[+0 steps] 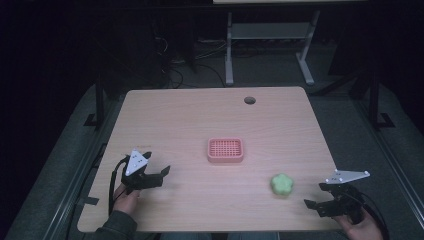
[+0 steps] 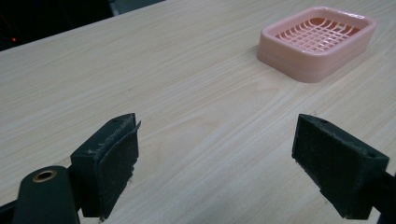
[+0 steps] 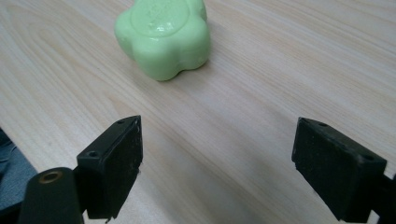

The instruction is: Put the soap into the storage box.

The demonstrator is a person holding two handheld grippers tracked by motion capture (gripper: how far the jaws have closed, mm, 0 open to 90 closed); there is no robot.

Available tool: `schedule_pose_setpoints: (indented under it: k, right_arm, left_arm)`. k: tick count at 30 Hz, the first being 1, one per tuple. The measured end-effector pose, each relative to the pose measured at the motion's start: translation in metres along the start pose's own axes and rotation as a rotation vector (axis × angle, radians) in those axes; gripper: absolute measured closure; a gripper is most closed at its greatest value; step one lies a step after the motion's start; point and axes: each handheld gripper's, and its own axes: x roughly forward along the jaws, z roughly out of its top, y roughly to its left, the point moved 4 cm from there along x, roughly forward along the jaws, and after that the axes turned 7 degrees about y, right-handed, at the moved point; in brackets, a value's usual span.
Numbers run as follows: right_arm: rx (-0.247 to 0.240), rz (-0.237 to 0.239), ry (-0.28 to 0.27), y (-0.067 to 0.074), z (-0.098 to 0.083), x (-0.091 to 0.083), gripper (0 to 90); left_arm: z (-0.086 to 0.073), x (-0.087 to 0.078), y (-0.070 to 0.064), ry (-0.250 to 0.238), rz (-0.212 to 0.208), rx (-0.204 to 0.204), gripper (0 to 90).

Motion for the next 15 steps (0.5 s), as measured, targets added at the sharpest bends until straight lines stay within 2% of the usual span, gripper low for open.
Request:
schedule_pose_setpoints:
  k: [5,15]
  right_arm:
    - [0.002,-0.003,0.0,0.0013,0.0008,0.0001,16.2]
    - [-0.026,-0.009,0.01,0.0074,0.0072,0.0005,16.1]
  left_arm:
    - [-0.0009,-0.0009,0.0003,0.002,-0.004,0.001,14.3]
    - [-0.0001,-0.004,-0.0004,-0.005,-0.01,0.007,14.3]
